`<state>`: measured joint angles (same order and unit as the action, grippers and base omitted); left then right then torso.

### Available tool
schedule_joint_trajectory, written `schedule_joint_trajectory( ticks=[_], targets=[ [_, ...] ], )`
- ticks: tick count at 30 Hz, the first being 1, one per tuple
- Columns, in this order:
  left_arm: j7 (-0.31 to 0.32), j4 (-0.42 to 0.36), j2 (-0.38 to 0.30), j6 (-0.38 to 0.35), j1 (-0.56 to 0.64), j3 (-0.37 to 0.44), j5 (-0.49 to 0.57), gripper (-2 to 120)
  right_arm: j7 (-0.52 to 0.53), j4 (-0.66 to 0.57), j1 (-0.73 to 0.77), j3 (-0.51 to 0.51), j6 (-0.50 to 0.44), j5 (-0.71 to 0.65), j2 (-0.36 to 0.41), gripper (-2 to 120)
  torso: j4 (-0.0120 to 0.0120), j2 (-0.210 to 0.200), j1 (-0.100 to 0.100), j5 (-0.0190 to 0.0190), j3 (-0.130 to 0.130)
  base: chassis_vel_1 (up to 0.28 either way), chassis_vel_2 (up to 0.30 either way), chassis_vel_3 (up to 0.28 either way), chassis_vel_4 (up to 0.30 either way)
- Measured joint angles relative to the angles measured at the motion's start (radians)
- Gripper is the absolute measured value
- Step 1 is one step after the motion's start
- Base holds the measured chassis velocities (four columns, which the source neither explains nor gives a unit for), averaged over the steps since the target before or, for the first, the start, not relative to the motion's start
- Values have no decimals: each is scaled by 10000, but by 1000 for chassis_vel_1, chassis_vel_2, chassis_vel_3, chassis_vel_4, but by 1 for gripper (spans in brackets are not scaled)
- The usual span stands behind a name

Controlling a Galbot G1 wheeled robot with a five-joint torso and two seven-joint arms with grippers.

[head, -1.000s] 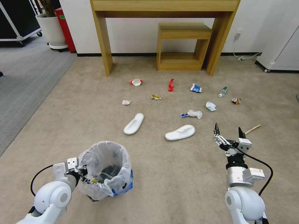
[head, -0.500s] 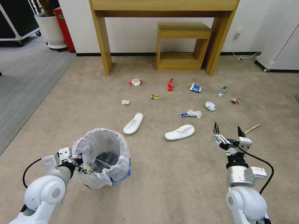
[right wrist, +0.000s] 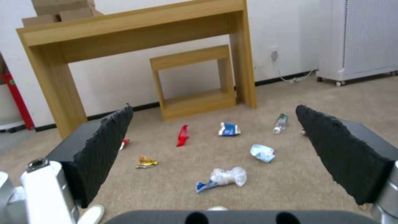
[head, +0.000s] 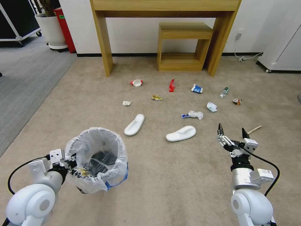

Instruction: Pick up the trash bin and place the garbage on the floor into it.

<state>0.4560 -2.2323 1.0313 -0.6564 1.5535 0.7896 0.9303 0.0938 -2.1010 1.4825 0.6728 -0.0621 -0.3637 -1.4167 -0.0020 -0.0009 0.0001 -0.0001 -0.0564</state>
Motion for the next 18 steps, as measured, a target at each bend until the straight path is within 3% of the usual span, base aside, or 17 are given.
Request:
schedule_joint_trajectory(
  ticks=[5, 18],
  targets=[
    [35, 372, -385, -29, 76, 327, 393, 1, 5, -64, 90, 45, 0, 19, -107, 100, 1, -1, 0, 0, 0, 0, 0, 0, 0],
    [0, 502, -387, -73, 178, 246, 424, 1, 39, -257, 231, 245, -36, 215, -201, 100, 0, 0, 0, 0, 0, 0, 0, 0, 0]
  ],
)
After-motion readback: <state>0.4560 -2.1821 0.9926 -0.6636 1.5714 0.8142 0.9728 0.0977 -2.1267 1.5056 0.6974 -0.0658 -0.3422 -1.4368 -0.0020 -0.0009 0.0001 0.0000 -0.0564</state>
